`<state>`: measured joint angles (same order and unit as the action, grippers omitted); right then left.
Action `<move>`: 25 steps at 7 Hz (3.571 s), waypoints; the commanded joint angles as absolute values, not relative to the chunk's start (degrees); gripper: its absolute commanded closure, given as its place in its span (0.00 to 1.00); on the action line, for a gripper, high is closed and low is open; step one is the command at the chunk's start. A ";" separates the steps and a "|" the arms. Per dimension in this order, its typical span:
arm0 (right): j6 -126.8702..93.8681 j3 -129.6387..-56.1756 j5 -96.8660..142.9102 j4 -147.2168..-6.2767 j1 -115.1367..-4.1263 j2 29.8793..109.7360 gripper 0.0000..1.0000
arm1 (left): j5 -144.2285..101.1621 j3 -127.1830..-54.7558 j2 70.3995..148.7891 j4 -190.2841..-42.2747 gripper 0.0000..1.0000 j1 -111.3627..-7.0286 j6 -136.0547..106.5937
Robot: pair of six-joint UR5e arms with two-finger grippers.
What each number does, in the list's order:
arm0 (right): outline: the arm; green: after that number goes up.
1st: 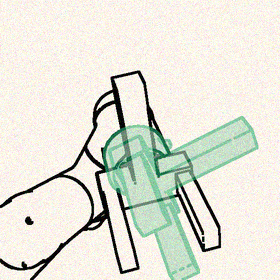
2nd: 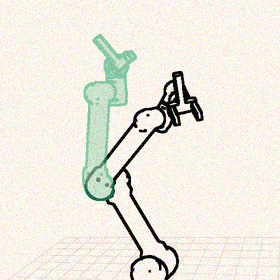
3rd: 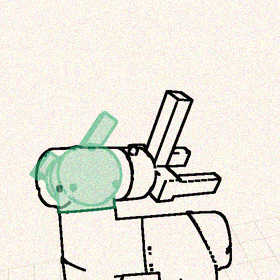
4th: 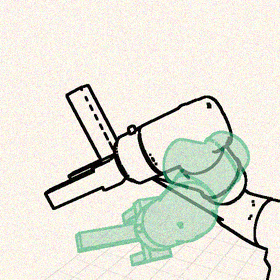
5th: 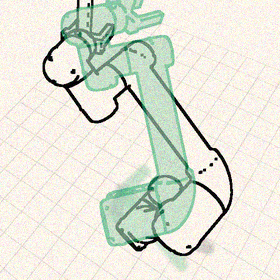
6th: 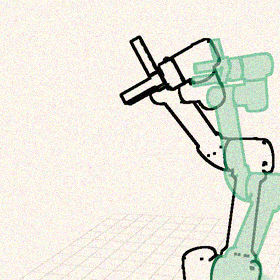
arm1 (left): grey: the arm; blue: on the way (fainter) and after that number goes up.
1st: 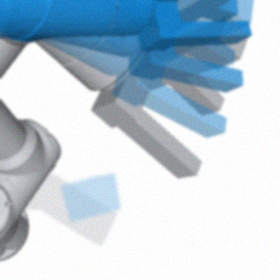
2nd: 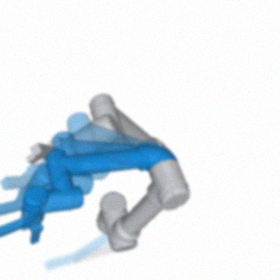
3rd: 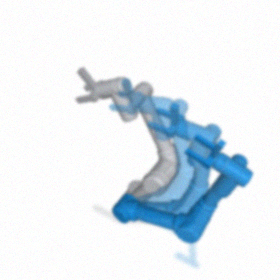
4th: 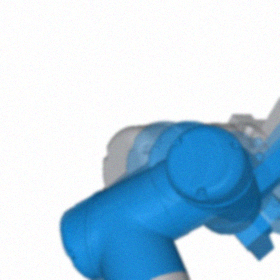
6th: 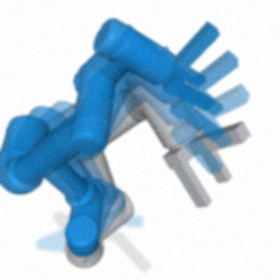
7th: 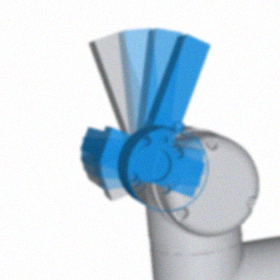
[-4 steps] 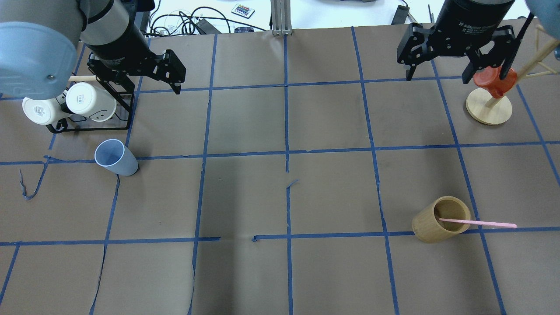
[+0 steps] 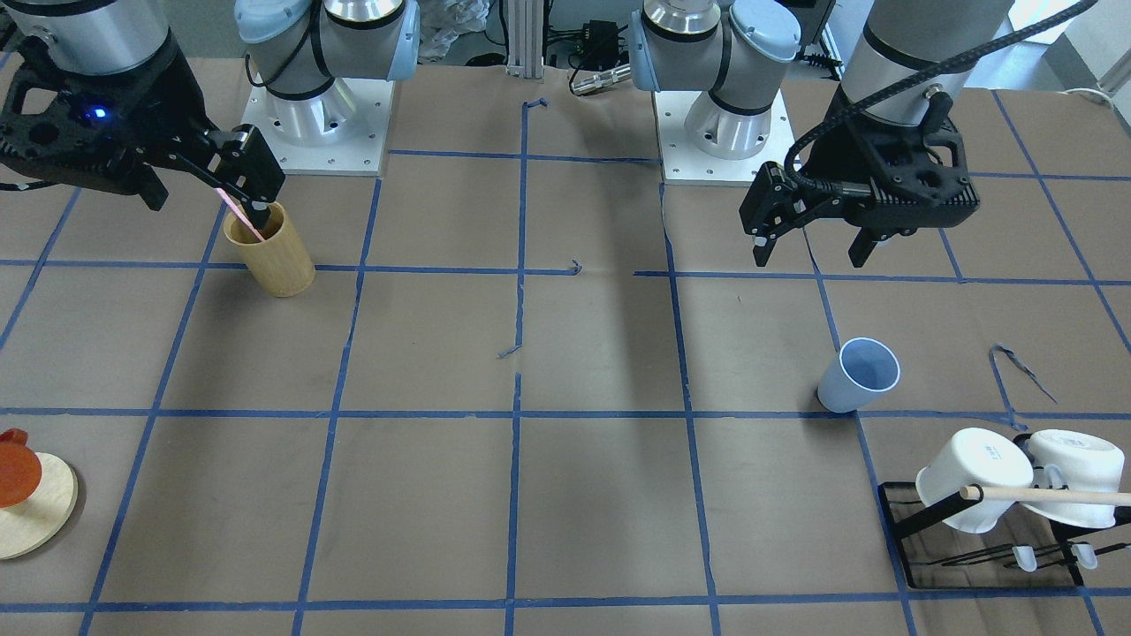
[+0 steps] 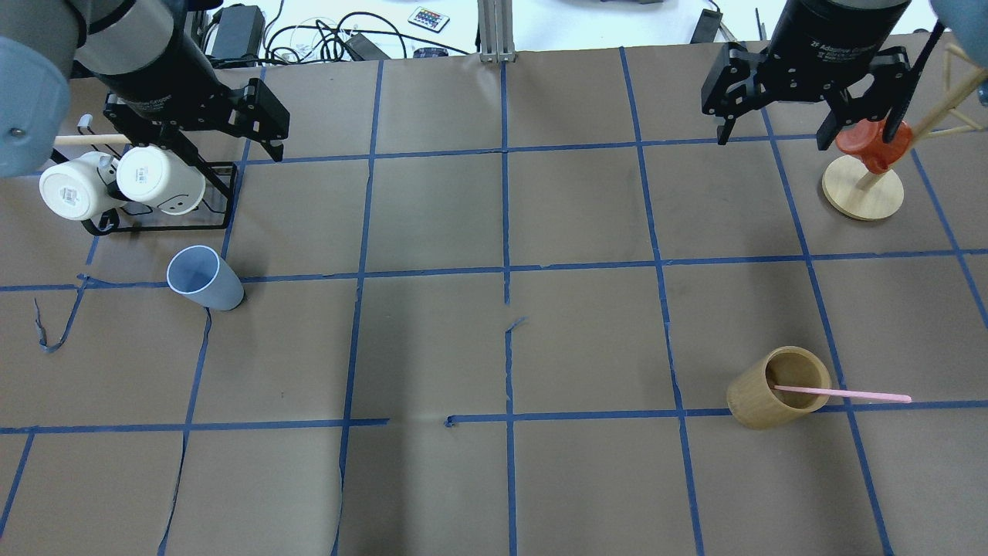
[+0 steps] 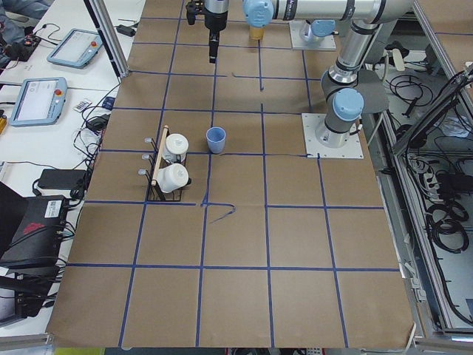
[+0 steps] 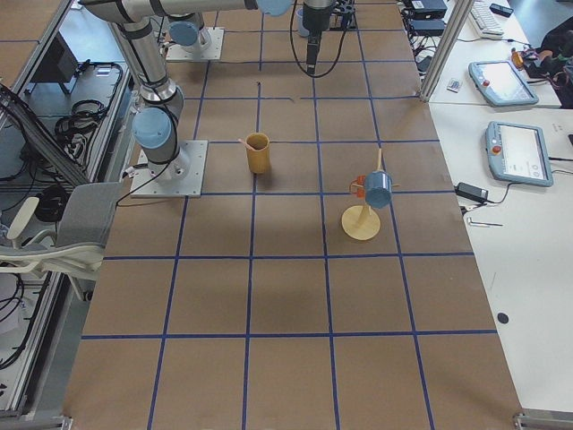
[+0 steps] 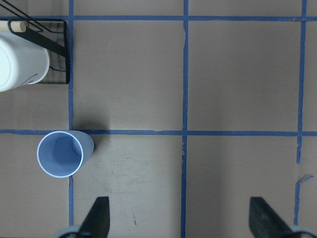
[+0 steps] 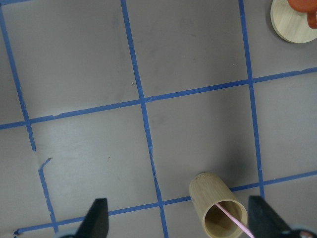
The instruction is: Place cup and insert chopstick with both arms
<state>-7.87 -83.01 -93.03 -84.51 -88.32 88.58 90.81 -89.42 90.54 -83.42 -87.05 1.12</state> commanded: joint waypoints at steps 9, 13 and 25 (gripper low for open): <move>-8.17 -82.97 -93.08 -85.34 -87.98 88.42 0.00 | 90.97 -90.26 90.88 -82.53 0.00 -87.10 1.14; -8.61 -82.97 -93.08 -85.34 -87.89 88.42 0.00 | 91.05 -90.00 91.58 -81.39 0.00 -87.19 -0.60; 4.57 -104.18 -112.03 -68.98 -83.67 87.80 0.00 | 90.18 -111.71 98.50 -58.71 0.04 -64.51 26.81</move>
<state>3.87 -97.83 -109.33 -68.10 -83.63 87.74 90.36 -110.10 95.68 -61.05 -64.87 26.69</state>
